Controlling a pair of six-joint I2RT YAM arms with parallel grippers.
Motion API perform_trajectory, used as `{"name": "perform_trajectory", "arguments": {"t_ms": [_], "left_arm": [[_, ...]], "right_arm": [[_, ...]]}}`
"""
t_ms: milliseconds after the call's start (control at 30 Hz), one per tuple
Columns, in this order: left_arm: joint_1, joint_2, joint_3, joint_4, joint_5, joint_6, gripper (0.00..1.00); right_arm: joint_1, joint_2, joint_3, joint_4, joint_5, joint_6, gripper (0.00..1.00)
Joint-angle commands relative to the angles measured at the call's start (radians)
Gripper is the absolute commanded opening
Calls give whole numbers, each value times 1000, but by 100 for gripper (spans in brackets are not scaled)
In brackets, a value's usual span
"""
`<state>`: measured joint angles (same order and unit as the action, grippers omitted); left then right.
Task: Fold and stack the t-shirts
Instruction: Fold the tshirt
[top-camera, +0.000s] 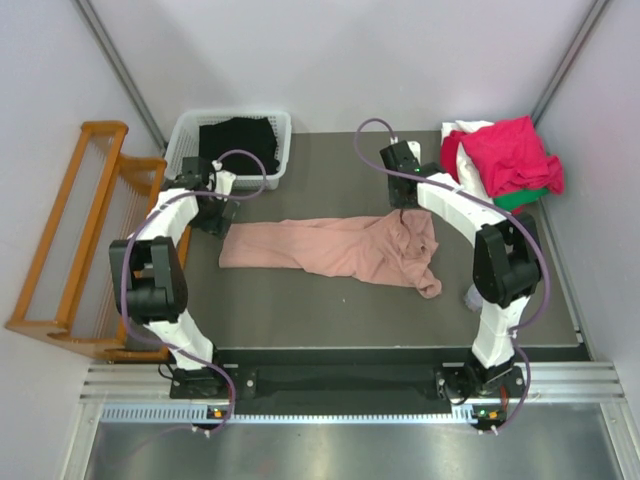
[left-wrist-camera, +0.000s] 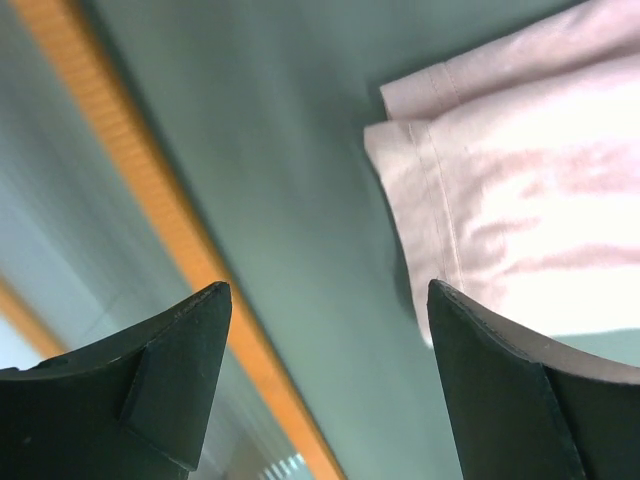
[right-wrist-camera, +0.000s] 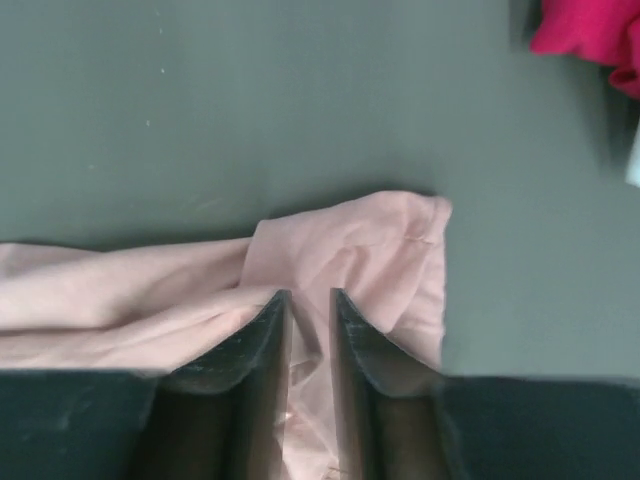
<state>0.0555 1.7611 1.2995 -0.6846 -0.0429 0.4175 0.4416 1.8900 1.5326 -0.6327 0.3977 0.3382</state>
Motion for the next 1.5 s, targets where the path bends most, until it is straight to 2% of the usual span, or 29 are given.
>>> {"name": "perform_trajectory", "arguments": {"t_ms": [0,67,133,200,333,433,533,700,833,1033,1167,1267,1467], "left_arm": [[3,-115,43,-56,17,4,84],[-9,-135,84,-105,38,-17,84],[-32,-164,124,-141,104,-35,84],[-52,-195,133,-155,123,-63,85],[-167,-215,115,-158,130,-97,85],[-246,-183,65,-116,52,-115,85],[-256,-108,32,-78,52,-123,85],[-240,64,63,-50,3,-132,82],[-237,130,104,-50,3,-134,82],[-237,161,110,-53,-14,-125,81],[-237,149,89,-43,-23,-117,81],[-237,129,84,-52,-23,-111,80],[-237,57,80,-75,-35,-83,80]], "right_arm": [[-7,-6,3,10,-4,-13,46],[-7,-12,-5,7,9,-8,60],[-6,-19,-3,-5,39,1,64],[-1,-51,-3,-13,71,2,64],[45,-162,-40,-33,90,10,64],[81,-207,-109,-73,63,53,63],[121,-291,-241,-56,30,99,60],[166,-350,-443,-10,-66,162,60],[177,-336,-494,11,-74,174,60],[175,-276,-462,36,-34,150,59],[145,-233,-379,45,6,124,58],[102,-192,-326,44,16,108,58],[52,-121,-246,22,137,79,57]]}}
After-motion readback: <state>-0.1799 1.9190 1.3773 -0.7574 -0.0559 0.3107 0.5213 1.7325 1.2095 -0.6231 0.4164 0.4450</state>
